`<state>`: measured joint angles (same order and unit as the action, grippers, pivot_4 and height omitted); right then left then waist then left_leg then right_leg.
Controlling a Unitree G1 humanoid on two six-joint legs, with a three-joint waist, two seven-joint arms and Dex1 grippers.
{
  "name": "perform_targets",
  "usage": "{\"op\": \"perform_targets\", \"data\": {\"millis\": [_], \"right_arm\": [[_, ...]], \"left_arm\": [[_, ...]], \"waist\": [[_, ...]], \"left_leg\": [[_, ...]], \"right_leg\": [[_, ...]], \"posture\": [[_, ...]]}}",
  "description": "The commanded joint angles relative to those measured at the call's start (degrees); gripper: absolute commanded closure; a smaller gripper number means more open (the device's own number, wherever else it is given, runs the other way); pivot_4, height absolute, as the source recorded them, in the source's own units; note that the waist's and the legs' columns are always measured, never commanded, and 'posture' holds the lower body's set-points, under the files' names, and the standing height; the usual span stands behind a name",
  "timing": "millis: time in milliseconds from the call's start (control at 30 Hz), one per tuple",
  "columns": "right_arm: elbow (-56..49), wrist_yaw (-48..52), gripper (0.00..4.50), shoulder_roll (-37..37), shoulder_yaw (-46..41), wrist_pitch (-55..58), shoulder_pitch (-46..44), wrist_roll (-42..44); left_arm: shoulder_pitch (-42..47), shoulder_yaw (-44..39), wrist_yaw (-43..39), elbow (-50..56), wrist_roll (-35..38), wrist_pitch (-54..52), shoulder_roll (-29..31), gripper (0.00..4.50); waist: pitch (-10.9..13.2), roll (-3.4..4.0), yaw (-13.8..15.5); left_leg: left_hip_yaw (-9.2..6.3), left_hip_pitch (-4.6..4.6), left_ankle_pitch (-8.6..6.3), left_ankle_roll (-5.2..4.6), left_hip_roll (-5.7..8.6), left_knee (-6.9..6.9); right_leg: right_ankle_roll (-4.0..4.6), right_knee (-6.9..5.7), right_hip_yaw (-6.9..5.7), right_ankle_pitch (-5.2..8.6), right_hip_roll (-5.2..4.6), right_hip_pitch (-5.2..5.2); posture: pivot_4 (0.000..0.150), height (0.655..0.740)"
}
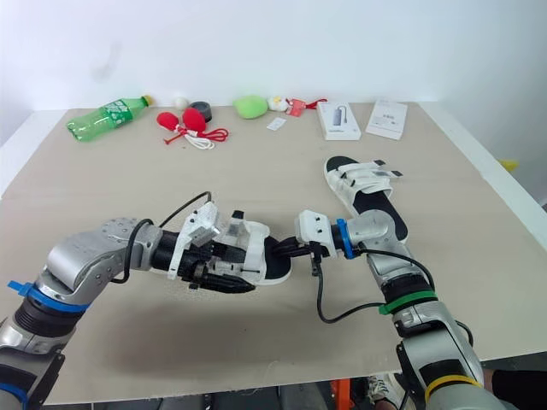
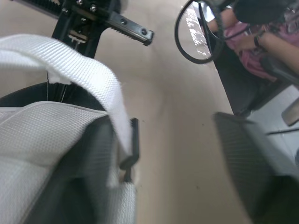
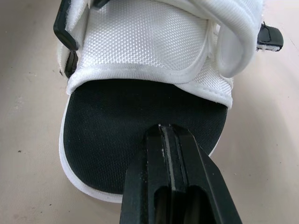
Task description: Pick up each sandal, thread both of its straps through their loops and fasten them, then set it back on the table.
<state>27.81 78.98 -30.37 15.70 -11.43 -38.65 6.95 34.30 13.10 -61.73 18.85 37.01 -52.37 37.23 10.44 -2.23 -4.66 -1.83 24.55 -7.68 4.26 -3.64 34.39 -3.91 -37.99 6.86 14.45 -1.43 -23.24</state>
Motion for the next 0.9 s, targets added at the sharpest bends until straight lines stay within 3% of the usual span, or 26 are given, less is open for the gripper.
{"op": "perform_targets", "data": {"millis": [33, 200, 267, 400, 467, 733, 900], "right_arm": [[3.2, 0.7, 4.50, -1.5, 2.0, 0.8, 1.5, -3.6], [3.7, 0.9, 4.50, -1.3, 2.2, 0.6, 1.1, -3.6], [4.0, 1.0, 4.50, -1.1, 2.2, 0.5, 1.0, -3.6], [4.6, 1.4, 4.50, -0.8, 2.3, 0.2, 0.9, -3.8], [4.9, 1.5, 4.50, -0.6, 2.4, 0.1, 0.7, -3.8], [5.1, 1.6, 4.50, 0.0, 2.6, 0.0, 0.6, -3.9], [5.1, 1.8, 4.50, -0.5, 2.3, -0.1, 0.7, -3.9]], "left_arm": [[5.6, -10.1, 0.7, 1.1, 5.8, -1.6, 1.6, 0.27], [3.5, -20.9, 0.8, 4.5, 19.8, -11.5, 6.7, 0.27], [-2.7, -23.5, 1.2, 8.4, 25.4, -14.8, 8.9, 0.27], [-19.6, -24.4, 3.7, 19.5, 26.9, -14.1, 11.1, 0.27], [-24.0, -23.2, 6.7, 22.0, 24.5, -11.5, 9.7, 0.27], [-31.7, -8.0, 14.4, 21.1, 0.3, 7.7, 5.5, 0.27], [-31.9, -5.0, 15.0, 17.8, -5.3, 13.8, 3.4, 0.27]], "waist": [[0.0, -0.05, 0.0], [0.0, -0.04, -0.2], [0.0, -0.04, -0.3], [0.0, -0.25, -0.3], [0.0, -0.35, -0.1], [0.0, -0.35, 0.0], [0.0, -0.39, 0.0]], "left_leg": [[0.00, 0.01, 0.00, 0.00, 0.00, 0.00], [0.01, 0.00, -0.02, 0.02, 0.00, -0.07], [0.01, 0.01, -0.05, 0.02, 0.00, -0.17], [-0.06, 0.02, -0.11, 0.01, -0.03, -0.19], [0.01, -0.14, -0.14, 0.05, 0.00, -0.16], [-0.07, -0.22, -0.27, 0.25, 0.06, 0.01], [0.14, -0.21, -0.32, 0.21, 0.09, 0.00]], "right_leg": [[0.00, 0.00, 0.00, 0.00, 0.00, -0.02], [-0.01, 0.02, 0.00, 0.03, -0.02, 0.02], [0.02, 0.02, -0.01, 0.12, -0.02, 0.11], [0.08, 0.02, -0.11, 0.23, 0.00, 0.01], [0.09, 0.03, -0.08, 0.23, -0.11, 0.09], [0.29, 0.74, -0.10, 0.14, -0.19, 0.24], [0.29, 0.98, 0.05, 0.13, -0.30, 0.30]], "posture": [[0.150, 0.7400], [0.150, 0.7400], [0.150, 0.7400], [0.150, 0.7400], [0.150, 0.7400], [0.150, 0.7400], [0.150, 0.7400]]}}
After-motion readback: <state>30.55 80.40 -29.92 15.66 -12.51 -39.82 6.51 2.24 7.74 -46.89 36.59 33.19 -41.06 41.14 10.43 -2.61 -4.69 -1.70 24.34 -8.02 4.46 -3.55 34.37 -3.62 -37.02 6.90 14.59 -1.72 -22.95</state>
